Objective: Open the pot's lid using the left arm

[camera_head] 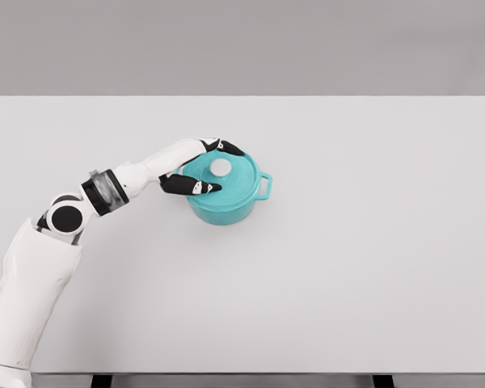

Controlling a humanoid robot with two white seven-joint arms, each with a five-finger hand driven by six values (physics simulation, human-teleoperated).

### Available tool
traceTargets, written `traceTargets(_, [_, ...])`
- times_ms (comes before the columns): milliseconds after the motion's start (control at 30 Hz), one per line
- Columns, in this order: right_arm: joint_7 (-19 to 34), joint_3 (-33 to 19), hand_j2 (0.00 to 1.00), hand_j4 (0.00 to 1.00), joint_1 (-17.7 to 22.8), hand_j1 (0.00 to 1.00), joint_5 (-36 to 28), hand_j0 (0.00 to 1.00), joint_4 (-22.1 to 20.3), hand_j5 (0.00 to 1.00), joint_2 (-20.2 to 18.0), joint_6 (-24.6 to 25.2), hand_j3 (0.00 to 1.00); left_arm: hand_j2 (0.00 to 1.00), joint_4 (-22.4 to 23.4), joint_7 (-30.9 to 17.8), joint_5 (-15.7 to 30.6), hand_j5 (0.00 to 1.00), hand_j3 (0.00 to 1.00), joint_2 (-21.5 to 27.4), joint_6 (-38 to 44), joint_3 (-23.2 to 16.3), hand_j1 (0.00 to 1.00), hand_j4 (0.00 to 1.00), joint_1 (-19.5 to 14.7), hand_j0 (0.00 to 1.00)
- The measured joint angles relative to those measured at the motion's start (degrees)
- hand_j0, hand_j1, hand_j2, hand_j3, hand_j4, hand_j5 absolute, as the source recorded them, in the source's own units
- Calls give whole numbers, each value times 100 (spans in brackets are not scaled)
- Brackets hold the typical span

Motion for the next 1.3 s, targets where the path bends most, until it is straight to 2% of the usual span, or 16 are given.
traceTargets(67, [0,0,100,100,0,100,0,100,0,100,0,0,100,64,11,0,0,64,64,0,0,0,64,64,0,64])
traceTargets(167, [0,0,100,100,0,100,0,100,0,100,0,-1,100,64,19,0,0,64,64,-1,0,-1,64,64,9,64])
traceTargets(533, [0,0,100,100,0,100,0,100,0,100,0,-1,100,50,24,0,1,50,50,0,3,8,50,50,9,50])
traceTargets(833, [0,0,100,100,0,100,0,100,0,100,0,0,100,45,19,0,20,45,45,6,80,22,45,45,9,45])
traceTargets(1300, [0,0,100,100,0,100,0,100,0,100,0,-1,100,45,-75,0,131,45,45,44,87,54,45,45,-26,45])
